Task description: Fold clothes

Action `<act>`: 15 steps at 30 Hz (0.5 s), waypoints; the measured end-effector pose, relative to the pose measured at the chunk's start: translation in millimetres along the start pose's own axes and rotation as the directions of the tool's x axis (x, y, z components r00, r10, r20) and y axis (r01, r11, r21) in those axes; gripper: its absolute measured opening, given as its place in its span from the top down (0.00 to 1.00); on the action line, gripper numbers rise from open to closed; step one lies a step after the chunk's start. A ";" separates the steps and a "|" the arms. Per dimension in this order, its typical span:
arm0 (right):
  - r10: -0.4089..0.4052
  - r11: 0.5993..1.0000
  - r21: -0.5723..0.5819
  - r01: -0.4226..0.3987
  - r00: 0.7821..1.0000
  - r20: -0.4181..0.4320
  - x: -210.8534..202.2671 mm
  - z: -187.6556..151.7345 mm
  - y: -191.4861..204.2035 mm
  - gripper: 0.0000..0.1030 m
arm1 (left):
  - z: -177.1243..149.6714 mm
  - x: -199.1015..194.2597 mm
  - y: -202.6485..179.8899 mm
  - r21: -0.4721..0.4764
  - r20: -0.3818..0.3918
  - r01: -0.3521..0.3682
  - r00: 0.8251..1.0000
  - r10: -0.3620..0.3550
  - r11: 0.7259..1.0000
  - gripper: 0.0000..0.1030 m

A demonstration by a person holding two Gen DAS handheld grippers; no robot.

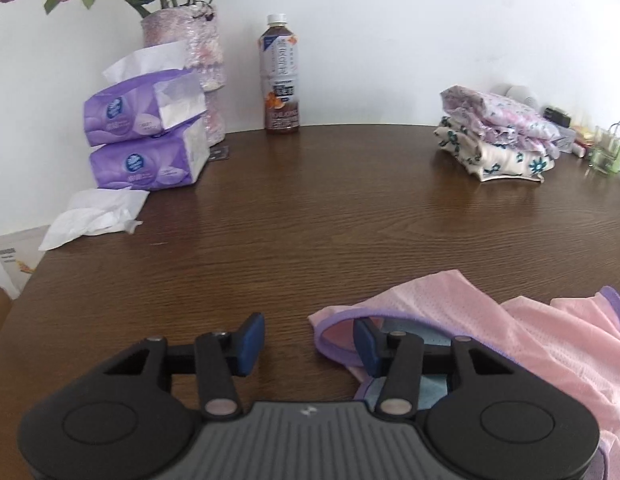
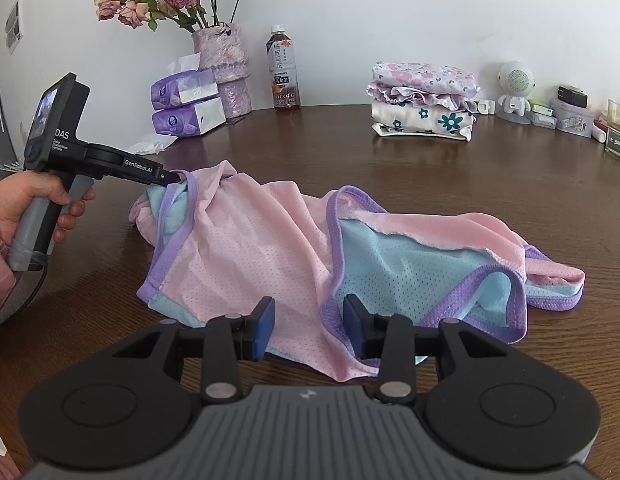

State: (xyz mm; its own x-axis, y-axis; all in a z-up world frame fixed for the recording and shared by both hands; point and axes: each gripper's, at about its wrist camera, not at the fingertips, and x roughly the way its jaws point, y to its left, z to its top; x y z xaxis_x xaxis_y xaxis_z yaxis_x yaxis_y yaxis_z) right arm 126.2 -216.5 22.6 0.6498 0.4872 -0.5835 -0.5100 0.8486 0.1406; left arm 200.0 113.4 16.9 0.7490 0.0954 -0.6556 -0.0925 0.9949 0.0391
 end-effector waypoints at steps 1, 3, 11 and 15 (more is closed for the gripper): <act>-0.004 1.000 0.008 0.004 1.000 0.003 -0.2 0.1 -0.2 0.63 | 0.0 1.3 -0.2 0.004 -0.001 0.006 1.000 -0.006 1.000 0.61; -0.013 1.000 0.025 0.013 1.000 0.009 -0.5 0.2 -0.5 0.63 | -0.8 2.7 -0.4 0.015 0.004 0.032 0.999 -0.032 0.999 0.76; -0.067 0.990 0.128 0.063 0.997 0.027 12.7 23.6 -21.3 0.62 | -1.9 -6.2 -12.5 0.053 0.048 0.037 0.998 -0.039 0.998 0.99; -0.102 0.989 0.110 0.101 0.995 0.004 31.2 41.6 -26.4 0.57 | -2.2 -23.3 -12.9 0.052 0.105 0.033 0.994 -0.038 0.998 0.99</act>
State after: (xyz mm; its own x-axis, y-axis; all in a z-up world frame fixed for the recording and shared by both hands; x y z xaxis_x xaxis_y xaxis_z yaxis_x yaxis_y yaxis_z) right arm 183.4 -215.1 33.9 0.7008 0.3990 -0.5914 -0.3765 0.9110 0.1685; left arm 182.3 98.2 30.0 0.8165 0.0598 -0.5742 -0.0331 0.9978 0.0569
